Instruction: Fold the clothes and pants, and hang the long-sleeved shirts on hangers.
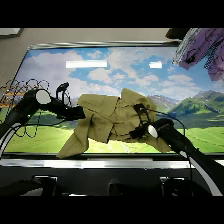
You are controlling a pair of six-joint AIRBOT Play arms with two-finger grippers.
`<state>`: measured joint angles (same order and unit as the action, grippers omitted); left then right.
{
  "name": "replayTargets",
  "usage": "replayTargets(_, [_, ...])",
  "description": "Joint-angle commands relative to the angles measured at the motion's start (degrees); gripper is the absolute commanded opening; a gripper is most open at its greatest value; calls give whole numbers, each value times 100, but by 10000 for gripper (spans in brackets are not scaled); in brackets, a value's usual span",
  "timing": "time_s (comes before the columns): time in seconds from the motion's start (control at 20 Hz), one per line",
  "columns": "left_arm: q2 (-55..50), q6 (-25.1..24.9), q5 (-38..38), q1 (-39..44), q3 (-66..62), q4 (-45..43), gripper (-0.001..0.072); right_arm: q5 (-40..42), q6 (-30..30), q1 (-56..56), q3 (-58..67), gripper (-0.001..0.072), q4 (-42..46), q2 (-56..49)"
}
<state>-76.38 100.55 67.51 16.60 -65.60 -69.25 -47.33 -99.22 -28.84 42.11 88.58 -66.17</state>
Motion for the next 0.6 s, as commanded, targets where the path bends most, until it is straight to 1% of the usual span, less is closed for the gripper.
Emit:
replayTargets(0.0, [11,-28,-4,116,-11,-46,517,-297,-815,-4,315,27,173,184])
replayTargets(0.1, [11,-26,-4,470,-11,-302,517,-874,-1261,-4,549,27,61,232])
replayTargets(0.15, [9,-24,-13,730,-11,-455,517,-1128,-1342,-4,629,27,-85,232])
replayTargets(0.25, [-9,17,-101,1368,-9,-883,517,-1357,-1515,-4,660,27,-424,232])
replayTargets(0.4, [-101,715,-330,2173,-9,-1644,517,-1386,-1617,-4,662,27,-656,232])
replayTargets(0.55, [-212,1014,-870,2599,-11,-1672,517,-1399,-1836,-4,662,27,-682,232])
